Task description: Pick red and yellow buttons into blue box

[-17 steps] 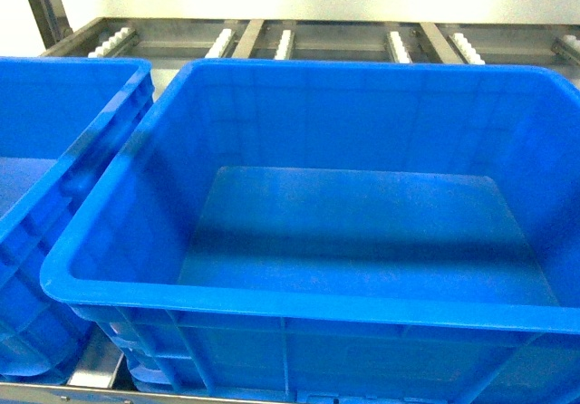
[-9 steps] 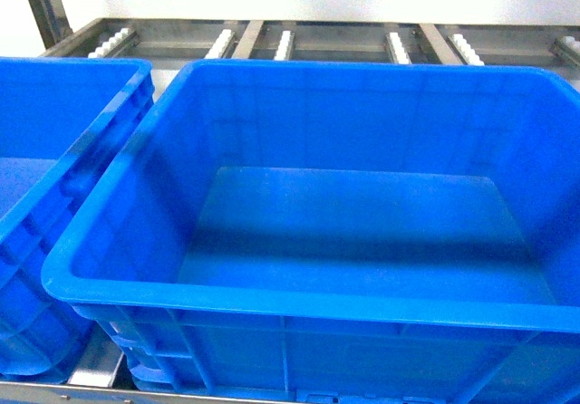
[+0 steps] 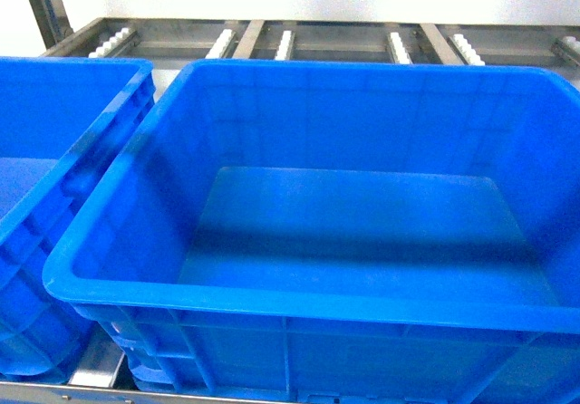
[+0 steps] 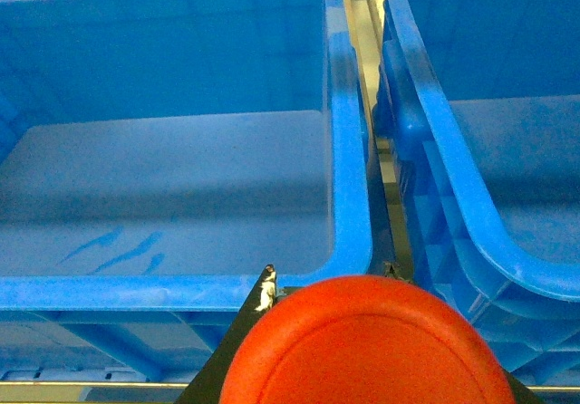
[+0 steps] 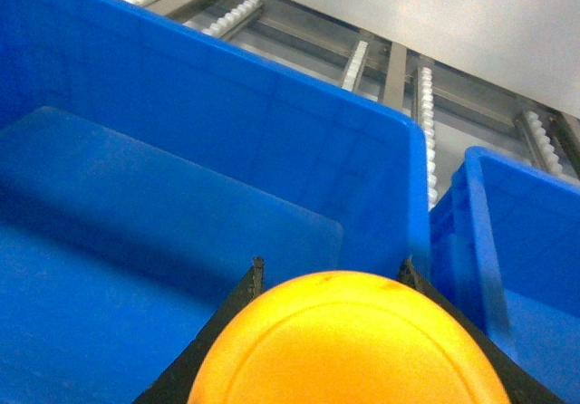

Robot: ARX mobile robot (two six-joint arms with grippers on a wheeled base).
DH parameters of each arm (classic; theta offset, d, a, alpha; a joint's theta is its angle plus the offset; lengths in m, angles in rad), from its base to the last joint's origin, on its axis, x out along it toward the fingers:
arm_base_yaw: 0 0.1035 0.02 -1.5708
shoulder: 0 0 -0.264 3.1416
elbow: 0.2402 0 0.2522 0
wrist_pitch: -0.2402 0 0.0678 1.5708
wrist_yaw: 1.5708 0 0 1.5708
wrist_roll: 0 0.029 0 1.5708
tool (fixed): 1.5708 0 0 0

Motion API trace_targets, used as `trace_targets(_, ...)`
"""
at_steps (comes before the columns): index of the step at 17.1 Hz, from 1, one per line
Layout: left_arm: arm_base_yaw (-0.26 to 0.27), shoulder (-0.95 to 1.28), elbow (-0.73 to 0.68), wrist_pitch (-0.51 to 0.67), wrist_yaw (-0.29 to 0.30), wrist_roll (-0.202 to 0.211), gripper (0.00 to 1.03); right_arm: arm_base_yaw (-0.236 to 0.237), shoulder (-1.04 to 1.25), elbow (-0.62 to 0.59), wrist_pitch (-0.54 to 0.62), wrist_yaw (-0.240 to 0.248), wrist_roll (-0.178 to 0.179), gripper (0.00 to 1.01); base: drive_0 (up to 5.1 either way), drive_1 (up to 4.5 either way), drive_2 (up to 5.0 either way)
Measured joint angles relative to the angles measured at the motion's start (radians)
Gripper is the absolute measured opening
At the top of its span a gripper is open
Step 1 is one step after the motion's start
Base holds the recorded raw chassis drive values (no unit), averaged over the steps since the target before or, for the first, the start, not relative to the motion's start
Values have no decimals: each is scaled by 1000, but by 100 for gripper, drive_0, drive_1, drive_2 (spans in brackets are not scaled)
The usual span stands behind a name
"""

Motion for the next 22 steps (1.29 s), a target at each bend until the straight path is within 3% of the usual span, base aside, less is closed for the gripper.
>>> trace_targets(2, 0, 0, 0, 0, 0, 0, 26, -16, 38, 114, -112, -27, -11, 38, 0, 0, 0)
trace_targets(6, 0, 0, 0, 0, 0, 0, 26, 79, 325, 454, -405, -64, -29, 38, 0, 0, 0)
trace_targets(8, 0, 0, 0, 0, 0, 0, 26, 124, 481, 618, -510, -45, -50, 38, 0, 0, 0)
trace_targets(11, 0, 0, 0, 0, 0, 0, 26, 159, 668, 731, -593, 4, -93, 38, 0, 0, 0)
trace_targets(13, 0, 0, 0, 0, 0, 0, 26, 158, 734, 743, -606, 28, -111, 38, 0, 0, 0)
trace_targets(16, 0, 0, 0, 0, 0, 0, 26, 135, 760, 777, -669, 3, -117, 39, 0, 0, 0)
trace_targets(18, 0, 0, 0, 0, 0, 0, 26, 135, 758, 775, -644, -21, -109, 61, 0, 0, 0)
trace_targets(21, 0, 0, 0, 0, 0, 0, 26, 119, 697, 723, -558, -72, -66, 95, 0, 0, 0)
trace_targets(22, 0, 0, 0, 0, 0, 0, 26, 97, 646, 679, -500, -90, -48, 100, 0, 0, 0)
